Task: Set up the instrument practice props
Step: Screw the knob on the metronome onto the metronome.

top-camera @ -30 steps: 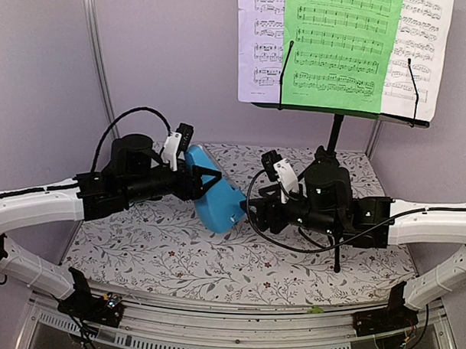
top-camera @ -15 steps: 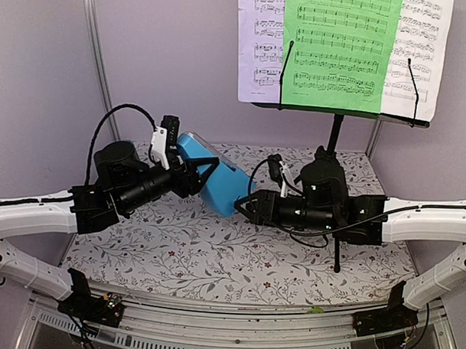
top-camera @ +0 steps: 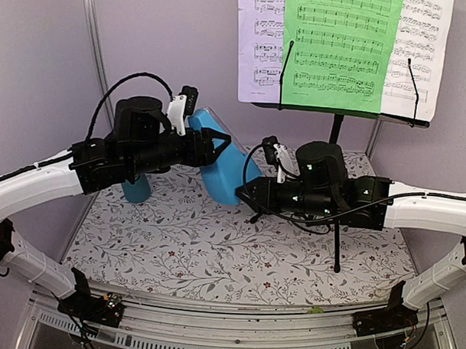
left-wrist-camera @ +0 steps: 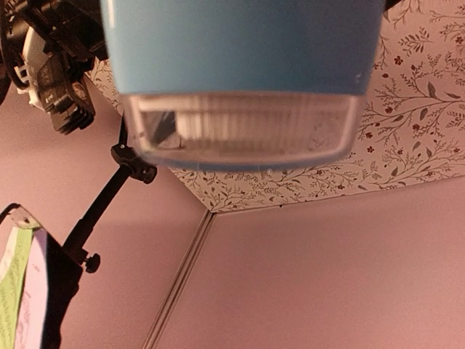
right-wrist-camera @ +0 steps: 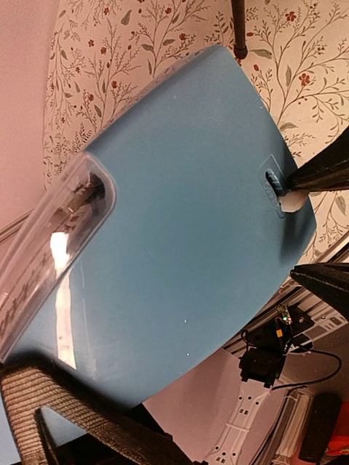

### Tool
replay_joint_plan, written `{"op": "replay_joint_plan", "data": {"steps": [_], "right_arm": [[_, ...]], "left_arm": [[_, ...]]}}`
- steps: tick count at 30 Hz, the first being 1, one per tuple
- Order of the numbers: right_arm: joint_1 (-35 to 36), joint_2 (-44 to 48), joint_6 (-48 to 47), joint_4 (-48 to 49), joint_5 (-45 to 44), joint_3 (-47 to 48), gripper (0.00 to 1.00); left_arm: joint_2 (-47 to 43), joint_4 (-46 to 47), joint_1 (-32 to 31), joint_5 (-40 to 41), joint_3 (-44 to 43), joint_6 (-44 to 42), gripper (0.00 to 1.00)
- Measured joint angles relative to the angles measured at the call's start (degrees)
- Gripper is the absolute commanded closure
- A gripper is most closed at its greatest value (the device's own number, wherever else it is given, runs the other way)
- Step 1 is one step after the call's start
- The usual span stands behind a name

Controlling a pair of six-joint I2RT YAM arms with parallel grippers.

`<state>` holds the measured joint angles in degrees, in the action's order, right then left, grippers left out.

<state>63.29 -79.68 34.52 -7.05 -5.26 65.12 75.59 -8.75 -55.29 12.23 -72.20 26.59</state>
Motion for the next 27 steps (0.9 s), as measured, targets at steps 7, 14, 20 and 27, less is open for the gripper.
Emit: {"op": "replay_joint_plan", "data": {"steps": [7,14,20,27], "right_arm": [[0.00,0.00,-0.26,-5.86,-0.17,0.26,0.63],[0.00,-2.10,-2.71,-10.16,2.01,5.03,0.63],[0.09,-3.74,-5.35,-12.41,5.33,7.19,0.66],[0.13,-5.29,-6.95,-16.68,5.79,8.90,0.69]], "left_arm": [[0.83,-9.44,0.35,-3.63,-1.01,5.14,1.00],[1.81,-14.08,1.81,-9.01,-1.90,8.02,1.00],[2.01,-15.08,5.33,-12.66,-1.90,9.81,1.00],[2.54,-15.61,7.63,-16.24,-1.90,10.99,1.00]]}}
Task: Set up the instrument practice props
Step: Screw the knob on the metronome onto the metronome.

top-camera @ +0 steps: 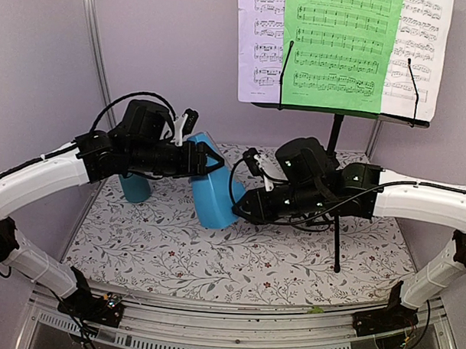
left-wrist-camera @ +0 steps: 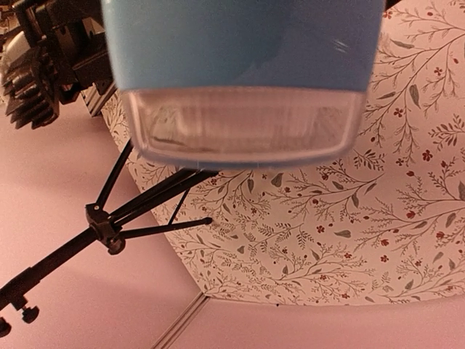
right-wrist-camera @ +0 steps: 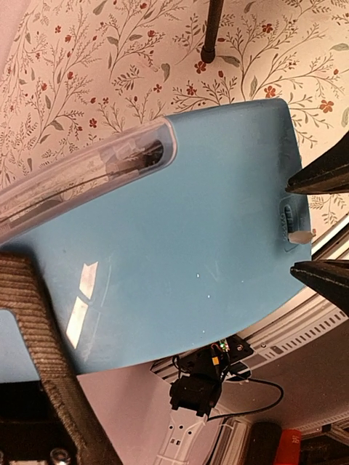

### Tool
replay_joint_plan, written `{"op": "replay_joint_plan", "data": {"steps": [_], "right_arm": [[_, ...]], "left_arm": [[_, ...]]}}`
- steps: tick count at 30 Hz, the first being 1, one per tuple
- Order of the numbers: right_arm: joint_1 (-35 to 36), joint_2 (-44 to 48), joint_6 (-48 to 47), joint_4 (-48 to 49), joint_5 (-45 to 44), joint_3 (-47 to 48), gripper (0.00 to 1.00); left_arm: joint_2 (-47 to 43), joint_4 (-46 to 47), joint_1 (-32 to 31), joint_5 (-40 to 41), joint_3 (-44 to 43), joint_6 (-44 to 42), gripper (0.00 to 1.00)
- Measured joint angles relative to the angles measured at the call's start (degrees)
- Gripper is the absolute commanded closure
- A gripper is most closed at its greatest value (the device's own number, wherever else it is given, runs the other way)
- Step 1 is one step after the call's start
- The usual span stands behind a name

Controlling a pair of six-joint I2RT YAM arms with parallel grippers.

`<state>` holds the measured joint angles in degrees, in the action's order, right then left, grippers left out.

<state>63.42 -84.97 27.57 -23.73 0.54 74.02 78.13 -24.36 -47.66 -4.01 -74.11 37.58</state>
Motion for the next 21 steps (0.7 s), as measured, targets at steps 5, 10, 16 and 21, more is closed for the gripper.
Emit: {"op": "replay_joint_plan", "data": {"steps": [5,10,16,21], "right_arm": [[0.39,-1.29,-0.24,-1.53,-0.07,0.83,0.73],[1.09,-2.60,-0.28,-2.05,-0.90,1.60,0.80],[2.51,-4.42,-1.01,-3.06,-2.64,3.45,0.92],[3.37,-4.90,-2.75,-4.37,-4.11,4.22,1.00]], "left_arm": [[0.46,-0.15,0.22,-1.44,0.00,0.31,1.00],[0.87,-0.83,0.74,-2.01,0.00,0.26,1.00],[1.14,-1.44,1.46,-2.40,0.00,0.24,1.00],[1.57,-1.55,1.79,-3.30,0.00,0.24,1.00]]}}
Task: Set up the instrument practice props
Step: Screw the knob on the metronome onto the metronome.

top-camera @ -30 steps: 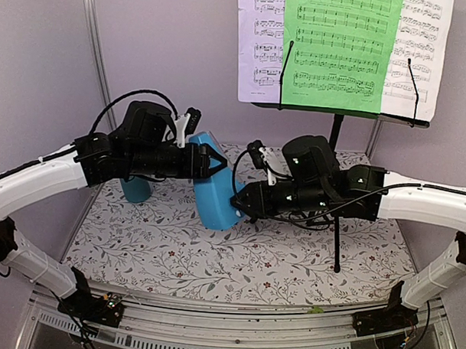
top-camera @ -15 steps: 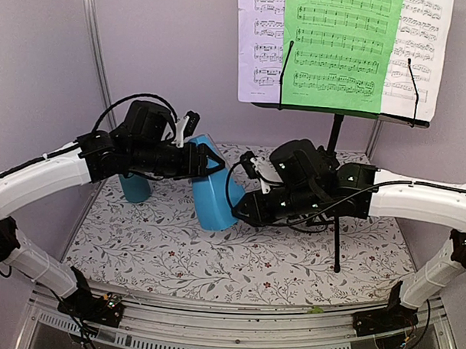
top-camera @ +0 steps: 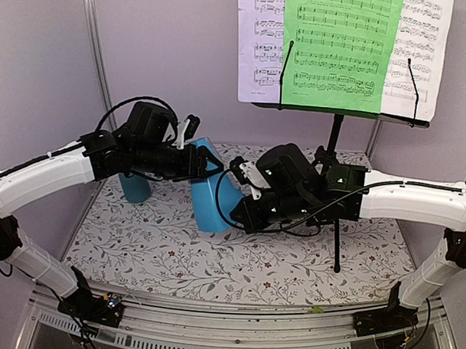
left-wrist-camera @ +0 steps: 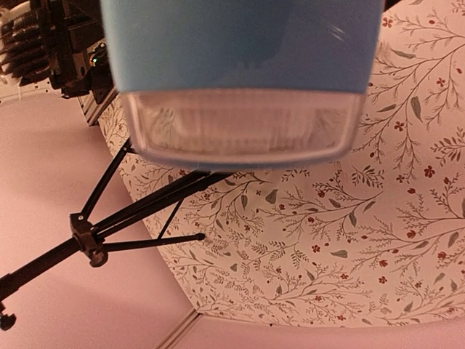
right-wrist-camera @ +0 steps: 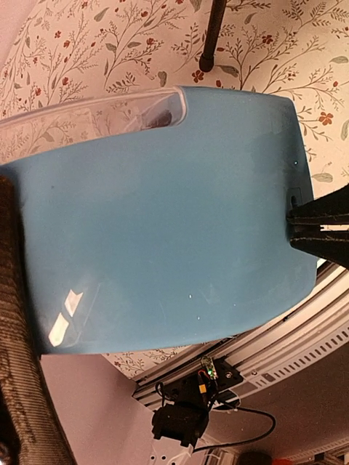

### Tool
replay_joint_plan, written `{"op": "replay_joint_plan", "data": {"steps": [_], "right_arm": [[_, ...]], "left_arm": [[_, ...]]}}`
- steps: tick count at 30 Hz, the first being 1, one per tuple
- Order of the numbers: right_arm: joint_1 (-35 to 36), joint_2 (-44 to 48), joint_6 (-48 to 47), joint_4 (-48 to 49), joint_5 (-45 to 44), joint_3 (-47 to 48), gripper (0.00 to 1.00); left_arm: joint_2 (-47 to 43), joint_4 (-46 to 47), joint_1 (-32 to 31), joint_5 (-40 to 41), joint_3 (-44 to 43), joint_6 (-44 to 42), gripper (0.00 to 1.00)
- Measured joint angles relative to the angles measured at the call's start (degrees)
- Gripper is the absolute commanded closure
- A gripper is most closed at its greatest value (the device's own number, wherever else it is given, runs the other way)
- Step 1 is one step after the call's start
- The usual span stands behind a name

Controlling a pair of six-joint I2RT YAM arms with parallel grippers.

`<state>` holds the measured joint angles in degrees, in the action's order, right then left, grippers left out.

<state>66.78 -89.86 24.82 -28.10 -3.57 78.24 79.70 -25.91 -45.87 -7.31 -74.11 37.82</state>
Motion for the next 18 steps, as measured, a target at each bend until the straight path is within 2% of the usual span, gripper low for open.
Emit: {"op": "replay_joint_plan", "data": {"steps": [4,8,18], "right_arm": [[0.79,-0.17,-3.26,-0.63,-1.81,0.11,1.00],[2.95,-0.17,-11.19,0.35,-5.95,-0.37,1.00],[9.53,1.75,-44.15,16.22,-18.38,-11.98,1.00]], "left_arm": [[0.66,-0.39,0.20,-0.94,-0.24,-0.04,1.00],[1.53,-2.21,0.52,-2.21,-1.81,-0.72,1.00],[3.41,-5.84,0.79,-6.60,-2.89,-4.20,1.00]]}}
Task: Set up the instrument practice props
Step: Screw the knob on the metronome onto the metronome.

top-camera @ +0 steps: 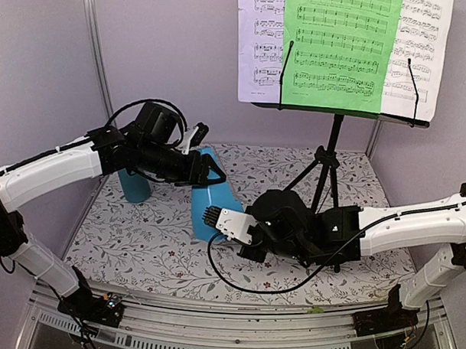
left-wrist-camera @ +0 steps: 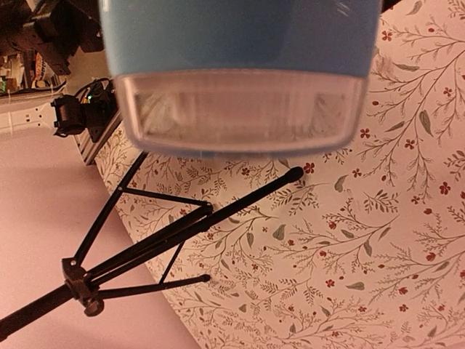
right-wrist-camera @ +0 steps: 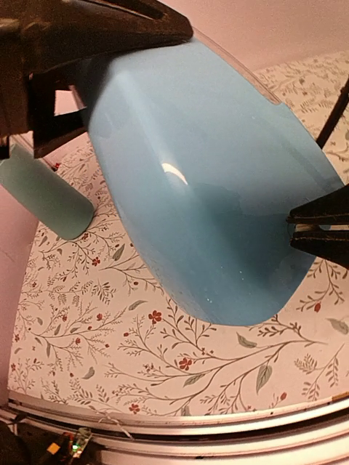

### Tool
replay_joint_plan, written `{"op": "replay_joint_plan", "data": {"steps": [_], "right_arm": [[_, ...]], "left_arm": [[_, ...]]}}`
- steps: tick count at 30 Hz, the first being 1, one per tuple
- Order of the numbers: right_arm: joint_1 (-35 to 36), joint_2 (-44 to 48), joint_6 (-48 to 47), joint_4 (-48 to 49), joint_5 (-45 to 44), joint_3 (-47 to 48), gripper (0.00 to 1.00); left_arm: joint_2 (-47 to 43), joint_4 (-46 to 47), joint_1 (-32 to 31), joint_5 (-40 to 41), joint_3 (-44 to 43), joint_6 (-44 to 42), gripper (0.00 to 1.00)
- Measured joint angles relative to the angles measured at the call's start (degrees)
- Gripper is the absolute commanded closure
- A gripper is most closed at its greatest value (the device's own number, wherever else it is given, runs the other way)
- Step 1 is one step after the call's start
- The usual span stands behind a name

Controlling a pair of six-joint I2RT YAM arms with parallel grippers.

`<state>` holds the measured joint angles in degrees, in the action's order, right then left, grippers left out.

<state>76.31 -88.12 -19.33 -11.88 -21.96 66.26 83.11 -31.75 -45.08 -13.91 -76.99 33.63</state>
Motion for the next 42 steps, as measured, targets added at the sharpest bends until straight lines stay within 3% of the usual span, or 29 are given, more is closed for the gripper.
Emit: {"op": "replay_joint_plan", "data": {"steps": [9,17,25,42], "right_arm": [[2.75,1.62,-27.98,12.52,-3.69,-7.54,1.00],[3.13,2.56,-38.62,16.26,-3.52,-9.86,1.00],[3.10,3.67,-40.44,18.01,-2.82,-10.27,1.00],[0.70,6.75,-28.96,20.09,1.09,-11.65,0.98]], "left_arm": [[0.31,-0.44,0.33,-3.58,-0.11,-2.78,1.00],[0.07,-0.35,0.37,-4.52,-0.13,-3.48,1.00],[-1.97,0.42,0.37,-4.46,0.28,-3.41,1.00],[-6.38,4.44,-2.95,2.95,1.97,-3.30,1.00]]}}
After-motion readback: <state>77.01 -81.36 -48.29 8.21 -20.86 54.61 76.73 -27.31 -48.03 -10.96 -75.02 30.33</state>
